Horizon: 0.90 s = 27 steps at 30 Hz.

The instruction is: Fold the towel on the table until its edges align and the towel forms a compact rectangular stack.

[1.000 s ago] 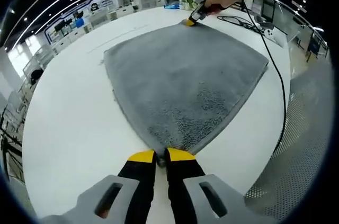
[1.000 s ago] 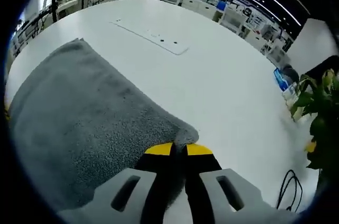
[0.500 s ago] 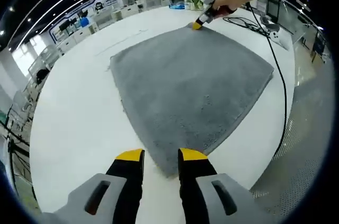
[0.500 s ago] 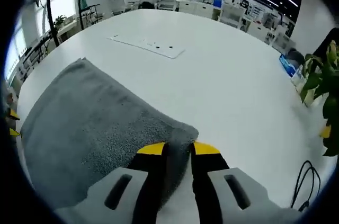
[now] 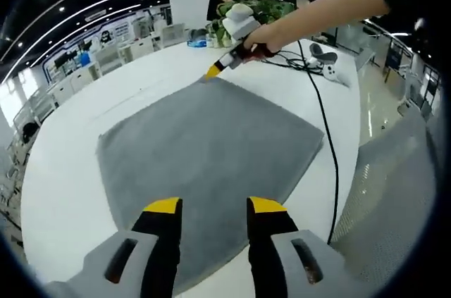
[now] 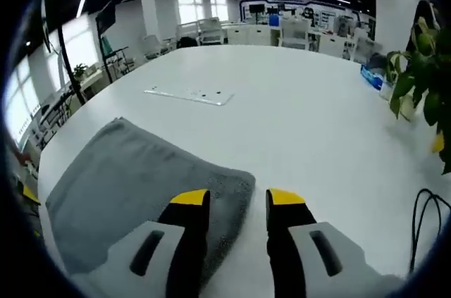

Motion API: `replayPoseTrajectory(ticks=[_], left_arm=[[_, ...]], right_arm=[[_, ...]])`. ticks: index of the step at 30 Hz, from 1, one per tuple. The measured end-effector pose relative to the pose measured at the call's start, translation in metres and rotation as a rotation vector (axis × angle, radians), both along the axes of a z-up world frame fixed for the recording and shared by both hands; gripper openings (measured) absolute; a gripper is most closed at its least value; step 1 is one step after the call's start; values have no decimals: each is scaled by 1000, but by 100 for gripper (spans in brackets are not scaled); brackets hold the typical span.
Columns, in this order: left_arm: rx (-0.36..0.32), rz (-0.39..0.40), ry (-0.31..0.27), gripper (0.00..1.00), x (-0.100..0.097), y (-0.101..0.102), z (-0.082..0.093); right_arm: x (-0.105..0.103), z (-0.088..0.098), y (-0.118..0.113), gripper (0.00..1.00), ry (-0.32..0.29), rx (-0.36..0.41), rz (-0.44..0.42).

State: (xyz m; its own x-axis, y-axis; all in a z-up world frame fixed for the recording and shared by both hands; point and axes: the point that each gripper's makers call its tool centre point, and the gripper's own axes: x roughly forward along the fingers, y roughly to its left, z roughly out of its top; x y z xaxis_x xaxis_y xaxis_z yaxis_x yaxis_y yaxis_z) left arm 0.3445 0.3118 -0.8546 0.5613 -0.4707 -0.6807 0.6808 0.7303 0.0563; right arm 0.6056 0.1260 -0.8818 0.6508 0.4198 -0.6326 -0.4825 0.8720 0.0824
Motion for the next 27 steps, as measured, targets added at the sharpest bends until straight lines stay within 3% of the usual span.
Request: replayPoseTrajectory(ticks=[4, 11, 19, 27], left_arm=[[13, -111, -12, 36, 2, -38, -2], [18, -230, -15, 36, 0, -92, -8], [-11, -349, 11, 37, -12, -140, -17], [32, -454, -16, 30, -22, -174, -20]], right_arm=[[-5, 8, -3, 33, -4, 27, -2], [-10, 19, -10, 33, -17, 57, 6], [-11, 20, -9, 33, -19, 109, 2], [-13, 17, -4, 34, -9, 129, 21]])
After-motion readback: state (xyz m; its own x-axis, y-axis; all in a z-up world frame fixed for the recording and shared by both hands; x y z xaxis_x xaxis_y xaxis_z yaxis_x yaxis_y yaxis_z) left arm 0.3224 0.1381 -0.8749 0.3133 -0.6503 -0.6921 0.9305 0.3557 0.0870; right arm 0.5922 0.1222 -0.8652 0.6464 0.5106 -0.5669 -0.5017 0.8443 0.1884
